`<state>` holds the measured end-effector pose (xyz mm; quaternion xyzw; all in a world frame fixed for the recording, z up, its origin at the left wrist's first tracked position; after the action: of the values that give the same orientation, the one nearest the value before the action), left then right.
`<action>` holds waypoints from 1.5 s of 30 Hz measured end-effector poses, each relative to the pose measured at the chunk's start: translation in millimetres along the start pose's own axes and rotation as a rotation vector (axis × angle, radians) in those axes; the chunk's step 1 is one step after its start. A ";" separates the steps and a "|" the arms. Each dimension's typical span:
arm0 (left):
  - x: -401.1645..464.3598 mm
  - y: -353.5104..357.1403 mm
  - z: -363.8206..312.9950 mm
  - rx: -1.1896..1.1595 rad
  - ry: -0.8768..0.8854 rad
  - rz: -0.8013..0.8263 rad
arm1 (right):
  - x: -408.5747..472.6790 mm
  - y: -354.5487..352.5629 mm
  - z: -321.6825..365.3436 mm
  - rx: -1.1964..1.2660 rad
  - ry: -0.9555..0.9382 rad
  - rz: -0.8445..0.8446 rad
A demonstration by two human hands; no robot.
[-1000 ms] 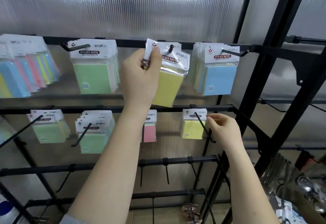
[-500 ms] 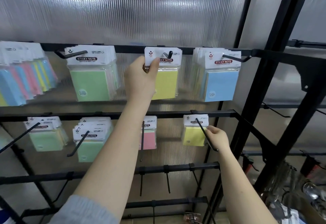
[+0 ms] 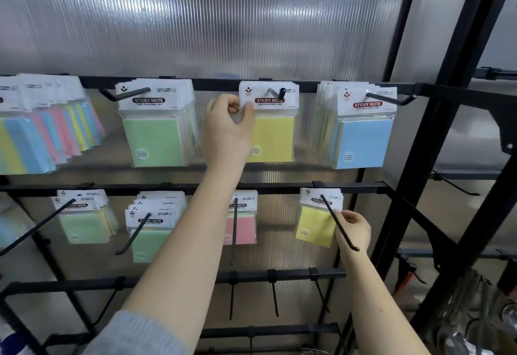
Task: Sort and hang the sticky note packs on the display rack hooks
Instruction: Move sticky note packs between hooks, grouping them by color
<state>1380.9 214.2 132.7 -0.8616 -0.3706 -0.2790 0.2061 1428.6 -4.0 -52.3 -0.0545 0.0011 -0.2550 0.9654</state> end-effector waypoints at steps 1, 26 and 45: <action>-1.6 -2.7 2.6 -0.014 -0.003 0.000 | -1.4 -0.3 0.8 0.002 -0.002 -0.013; -85.4 -40.6 113.9 0.256 -0.460 0.387 | -62.8 -67.9 36.0 -0.086 0.024 0.198; -103.5 0.7 148.0 -0.032 -0.787 0.430 | -104.7 -90.8 85.4 -0.221 -0.145 0.183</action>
<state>1371.0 242.7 -45.3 -0.9627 -0.2288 0.1137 0.0894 1295.4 -21.9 39.5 -0.1782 -0.0357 -0.1597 0.9703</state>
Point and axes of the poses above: each hand's wrist, its own x-axis towards the middle knuckle, its own y-axis out of the palm, z = x × y, the point moved 1 cm from there along x, towards the middle knuckle, and after that the axes turned 2 degrees about -y, right-handed, at the moved point
